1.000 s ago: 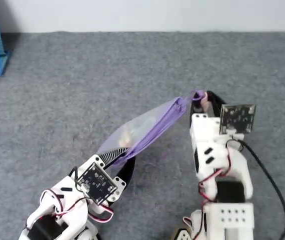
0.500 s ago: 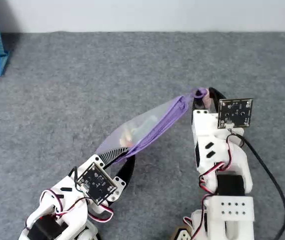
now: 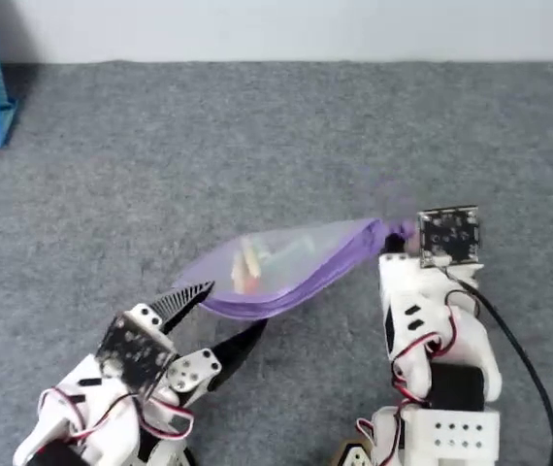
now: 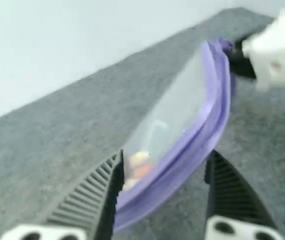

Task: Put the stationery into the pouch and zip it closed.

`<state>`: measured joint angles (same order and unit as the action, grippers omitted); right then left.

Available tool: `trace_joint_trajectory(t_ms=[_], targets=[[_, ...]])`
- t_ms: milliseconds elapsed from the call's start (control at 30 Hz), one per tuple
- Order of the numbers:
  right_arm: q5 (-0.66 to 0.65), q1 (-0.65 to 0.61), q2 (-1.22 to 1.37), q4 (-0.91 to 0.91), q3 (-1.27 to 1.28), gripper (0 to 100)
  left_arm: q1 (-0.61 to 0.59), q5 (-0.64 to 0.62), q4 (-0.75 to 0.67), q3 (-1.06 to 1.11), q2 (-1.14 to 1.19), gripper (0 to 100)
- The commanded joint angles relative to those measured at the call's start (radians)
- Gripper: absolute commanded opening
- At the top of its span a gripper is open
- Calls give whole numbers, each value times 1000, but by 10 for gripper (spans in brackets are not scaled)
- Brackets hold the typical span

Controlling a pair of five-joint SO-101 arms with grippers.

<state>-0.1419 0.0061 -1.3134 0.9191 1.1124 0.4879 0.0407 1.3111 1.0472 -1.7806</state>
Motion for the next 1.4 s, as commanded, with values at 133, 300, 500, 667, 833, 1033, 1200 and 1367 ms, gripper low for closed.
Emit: trace_joint_trajectory(t_ms=[133,300,500,667,833,1033,1200,1367], targets=[[-6,7,-12,398,-224,184,-8,-12,2,-71,6,258],[34,1,-12,542,-308,184,-52,-8,0,-77,6,258],[55,-1,-12,642,-399,184,-112,-6,6,-117,8,258],[55,2,-12,664,-399,181,-117,-6,6,-111,8,256],[57,7,7,638,-359,179,-121,-2,3,-38,2,250],[57,8,4,552,-267,0,-293,74,-49,50,0,85],[58,8,-77,539,-193,5,-414,192,-68,139,0,13],[58,8,-222,532,-80,8,-485,199,-71,249,0,13]])
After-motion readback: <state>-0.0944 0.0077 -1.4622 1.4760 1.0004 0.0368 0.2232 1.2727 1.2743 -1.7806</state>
